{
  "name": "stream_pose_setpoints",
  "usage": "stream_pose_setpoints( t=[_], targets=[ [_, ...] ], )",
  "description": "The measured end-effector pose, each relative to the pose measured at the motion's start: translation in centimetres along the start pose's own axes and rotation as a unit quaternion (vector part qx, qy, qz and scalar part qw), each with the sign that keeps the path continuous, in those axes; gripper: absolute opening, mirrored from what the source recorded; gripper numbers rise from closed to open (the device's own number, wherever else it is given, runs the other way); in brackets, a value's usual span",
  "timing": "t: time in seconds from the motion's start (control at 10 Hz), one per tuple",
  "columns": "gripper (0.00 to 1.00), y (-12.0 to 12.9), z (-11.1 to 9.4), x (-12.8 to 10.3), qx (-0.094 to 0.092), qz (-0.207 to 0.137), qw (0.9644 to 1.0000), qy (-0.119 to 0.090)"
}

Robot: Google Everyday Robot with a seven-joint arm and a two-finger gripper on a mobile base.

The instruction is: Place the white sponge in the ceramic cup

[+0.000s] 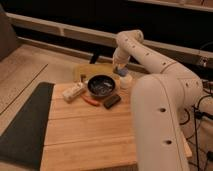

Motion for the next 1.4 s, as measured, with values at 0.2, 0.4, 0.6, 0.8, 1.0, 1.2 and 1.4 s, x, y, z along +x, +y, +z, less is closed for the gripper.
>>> stream_pose_setpoints(
  t=[0.2, 0.4, 0.6, 0.8, 1.0, 1.2, 1.4],
  targets=[
    [0.02, 0.7, -0.8, 0.2, -0.006, -0.002, 0.9999, -0.009],
    [0.02, 0.8, -1.1, 0.9, -0.006, -0.004, 0.9999, -0.009],
    [0.02, 0.5, -1.2, 1.8, -0.003, 0.0, 1.0, -0.005],
    [0.02, -0.1, -1.3, 2.4, 0.001, 0.009, 1.0, -0.003],
    [0.13, -0.8, -1.2, 2.8, 0.004, 0.018, 0.9998, -0.001],
    [0.36, -1.2, -0.9, 3.2, -0.001, 0.028, 0.9996, 0.003],
    [0.53, -1.0, -0.9, 3.3, -0.009, 0.026, 0.9996, 0.004]
  ],
)
